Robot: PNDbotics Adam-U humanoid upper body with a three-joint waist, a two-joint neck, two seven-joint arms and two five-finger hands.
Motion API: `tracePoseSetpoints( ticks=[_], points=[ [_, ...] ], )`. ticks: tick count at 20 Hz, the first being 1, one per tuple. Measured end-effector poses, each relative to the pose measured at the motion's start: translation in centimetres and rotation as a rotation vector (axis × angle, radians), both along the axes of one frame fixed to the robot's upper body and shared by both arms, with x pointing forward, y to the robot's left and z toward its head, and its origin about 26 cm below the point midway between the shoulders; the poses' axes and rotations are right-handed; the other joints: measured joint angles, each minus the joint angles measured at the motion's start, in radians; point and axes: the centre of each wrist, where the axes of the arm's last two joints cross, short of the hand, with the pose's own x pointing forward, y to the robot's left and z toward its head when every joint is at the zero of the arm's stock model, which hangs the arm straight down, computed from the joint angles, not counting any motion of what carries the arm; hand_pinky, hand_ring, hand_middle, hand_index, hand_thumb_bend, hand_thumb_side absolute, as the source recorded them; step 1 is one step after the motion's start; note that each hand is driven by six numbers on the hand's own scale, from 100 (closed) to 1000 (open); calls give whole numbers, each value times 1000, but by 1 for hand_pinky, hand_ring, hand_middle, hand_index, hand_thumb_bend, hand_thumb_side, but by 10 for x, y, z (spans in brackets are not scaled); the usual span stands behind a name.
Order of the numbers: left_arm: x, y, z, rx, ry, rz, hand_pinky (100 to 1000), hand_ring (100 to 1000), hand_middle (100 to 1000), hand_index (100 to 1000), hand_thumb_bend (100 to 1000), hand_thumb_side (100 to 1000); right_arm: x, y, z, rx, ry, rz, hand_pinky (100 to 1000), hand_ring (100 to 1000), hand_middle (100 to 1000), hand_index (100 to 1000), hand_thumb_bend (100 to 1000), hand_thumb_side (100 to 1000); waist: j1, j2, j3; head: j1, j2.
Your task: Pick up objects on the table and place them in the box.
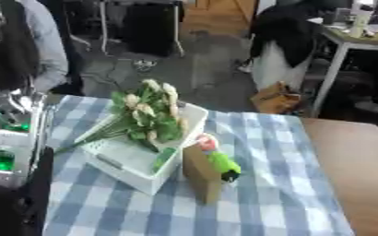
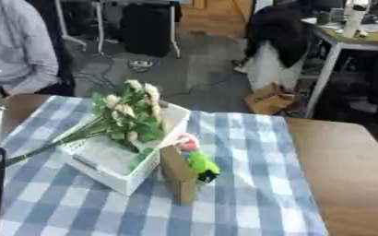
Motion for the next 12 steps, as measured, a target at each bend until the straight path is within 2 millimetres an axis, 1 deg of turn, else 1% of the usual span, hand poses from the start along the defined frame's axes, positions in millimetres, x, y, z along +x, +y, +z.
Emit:
tracePoseSetpoints(
  ticks=[2, 3, 4, 5, 8, 10, 11, 12],
  points=[
    [0, -1, 0, 5, 2, -6, 691, 848, 824, 911, 100, 872, 5, 6, -4, -79, 32, -15, 857, 823, 847, 905, 100, 1000, -4, -2, 3, -11, 0],
    [0, -1, 0, 7, 4, -10, 691, 848, 824, 911, 100, 872, 8, 8, -7, -112, 47, -24, 849, 825, 845, 904, 121, 1000, -6, -5, 4, -16, 1],
    [0, -2, 0, 10, 6, -12, 691, 848, 824, 911, 100, 872, 11, 10, -11, -149, 65, -35, 849, 825, 845, 904, 121, 1000, -8, -9, 7, -24, 4],
    [0, -2, -1, 12, 8, -14, 691, 848, 824, 910, 100, 872, 14, 14, -14, -189, 81, -44, 840, 842, 852, 910, 134, 1000, -10, -12, 10, -32, 7],
    [0, -3, -2, 20, 14, -21, 691, 848, 824, 910, 100, 872, 23, 31, -27, -325, 99, -53, 840, 848, 856, 911, 133, 1000, -20, -19, 17, -53, 9],
    [0, -3, -2, 23, 17, -24, 691, 848, 824, 910, 100, 872, 28, 40, -34, -401, 97, -64, 838, 865, 860, 911, 120, 1000, -22, -20, 18, -63, 9],
    [0, -4, -2, 26, 18, -26, 691, 848, 824, 910, 100, 872, 31, 45, -38, -443, 91, -72, 842, 904, 873, 931, 100, 1000, -23, -24, 19, -68, 9],
    [0, -4, -3, 28, 20, -29, 691, 848, 824, 910, 100, 872, 36, 51, -41, -498, 80, -80, 842, 904, 873, 931, 100, 1000, -26, -30, 21, -76, 11]
  ],
)
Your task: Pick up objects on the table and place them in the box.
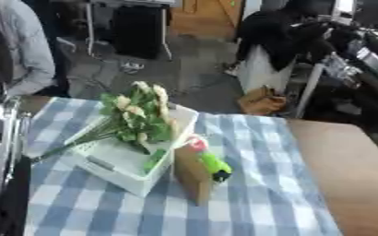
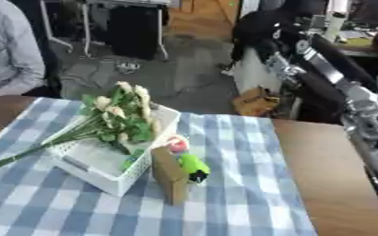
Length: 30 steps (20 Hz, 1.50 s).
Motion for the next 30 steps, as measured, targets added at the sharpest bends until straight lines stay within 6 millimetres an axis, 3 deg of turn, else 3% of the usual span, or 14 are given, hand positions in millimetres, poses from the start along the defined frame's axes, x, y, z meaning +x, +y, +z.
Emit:
tracePoseSetpoints(
  ticks=[5, 10, 13, 16, 20, 26, 30],
  points=[
    [0, 0, -4, 10, 18, -6, 690, 848, 824, 909, 100, 872, 29, 31, -22, -318, -46, -9, 840, 952, 905, 952, 100, 1000, -23, -13, 7, -39, 16],
    [0, 0, -7, 20, 35, -9, 690, 848, 824, 909, 100, 873, 53, 46, -59, -523, 5, -12, 827, 959, 914, 987, 100, 1000, -40, -26, 3, -72, 35],
    [-1, 0, -11, 32, 50, -11, 690, 848, 823, 905, 100, 872, 69, 50, -91, -586, 119, -10, 804, 934, 880, 1000, 163, 1000, -53, -44, -6, -98, 56],
    [-1, 2, -13, 50, 63, -6, 690, 848, 822, 903, 100, 872, 84, 53, -123, -606, 311, 6, 797, 929, 878, 979, 160, 1000, -63, -50, -8, -117, 75],
    [-1, 3, -16, 54, 76, -8, 690, 848, 821, 902, 100, 871, 94, 53, -156, -598, 572, 10, 788, 920, 869, 966, 176, 1000, -65, -54, -11, -121, 78],
    [-2, 5, -20, 69, 91, -8, 690, 848, 819, 899, 100, 870, 101, 51, -184, -495, 945, -47, 832, 982, 947, 1000, 310, 1000, -74, -63, -11, -113, 78],
    [-2, 5, -20, 73, 94, -8, 690, 848, 819, 898, 100, 870, 101, 57, -192, -435, 1088, -64, 843, 990, 955, 1000, 307, 1000, -78, -69, -6, -105, 78]
  ],
)
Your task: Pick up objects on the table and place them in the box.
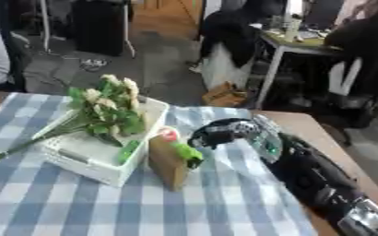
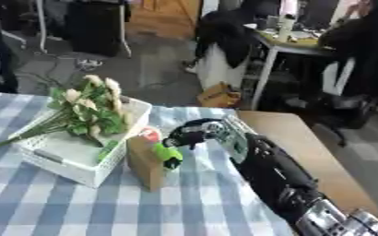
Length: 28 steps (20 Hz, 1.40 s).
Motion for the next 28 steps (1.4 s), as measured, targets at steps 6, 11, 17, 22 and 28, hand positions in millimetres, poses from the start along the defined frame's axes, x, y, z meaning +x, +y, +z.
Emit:
tracePoseSetpoints(
  ticks=[6, 11, 17, 22, 28],
  points=[
    [0, 0, 0, 2, 2, -6, 690, 847, 817, 895, 100, 870, -3, 13, -4, 30, 66, -25, 859, 993, 971, 1000, 318, 993, -3, -7, 15, 5, 5],
    [0, -2, -1, 6, 8, -16, 690, 847, 815, 894, 100, 869, -4, 26, -4, 99, 89, -122, 881, 996, 990, 1000, 319, 965, -12, -26, 36, -13, 25],
    [0, -11, -4, -3, 19, -47, 690, 846, 813, 891, 100, 871, -6, 38, -11, 165, 31, -301, 927, 1000, 1000, 1000, 410, 929, -21, -39, 84, -79, 34],
    [0, -16, -5, -16, 25, -70, 690, 845, 812, 889, 100, 865, -7, 33, -26, 131, -40, -377, 944, 1000, 1000, 1000, 411, 911, -25, -44, 99, -110, 34],
    [0, -18, -6, -26, 26, -81, 689, 842, 809, 887, 100, 865, -10, 27, -44, 52, -88, -412, 957, 1000, 1000, 1000, 415, 916, -31, -53, 113, -140, 34]
  ],
)
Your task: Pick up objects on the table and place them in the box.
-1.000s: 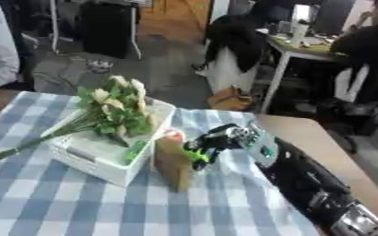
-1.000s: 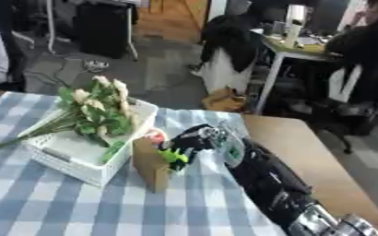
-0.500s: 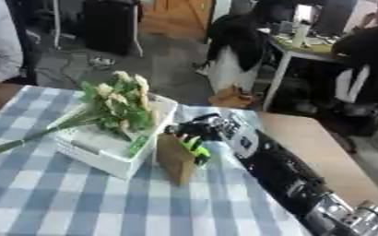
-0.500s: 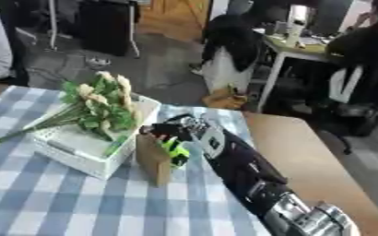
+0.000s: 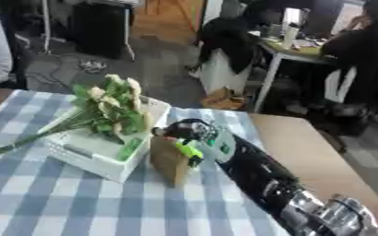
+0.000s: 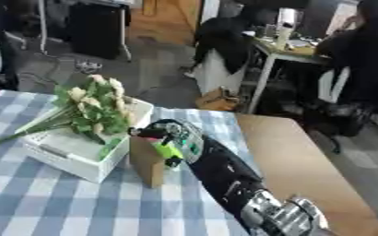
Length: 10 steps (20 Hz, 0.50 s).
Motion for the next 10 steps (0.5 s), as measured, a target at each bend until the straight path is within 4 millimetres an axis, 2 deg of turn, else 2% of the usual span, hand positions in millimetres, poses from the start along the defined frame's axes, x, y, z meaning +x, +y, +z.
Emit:
tracePoseSetpoints(
  ticks=[5, 10],
  points=[
    [0, -1, 0, -9, 2, -7, 690, 842, 808, 885, 100, 860, -6, -8, -17, -102, -39, -5, 964, 1000, 1000, 1000, 394, 938, 0, 0, 4, -16, -1],
    [0, -1, 0, -9, 2, -8, 691, 842, 808, 884, 100, 860, -8, -10, -21, -140, -77, 4, 961, 1000, 1000, 1000, 413, 942, 0, 0, 4, -20, 0]
  ],
)
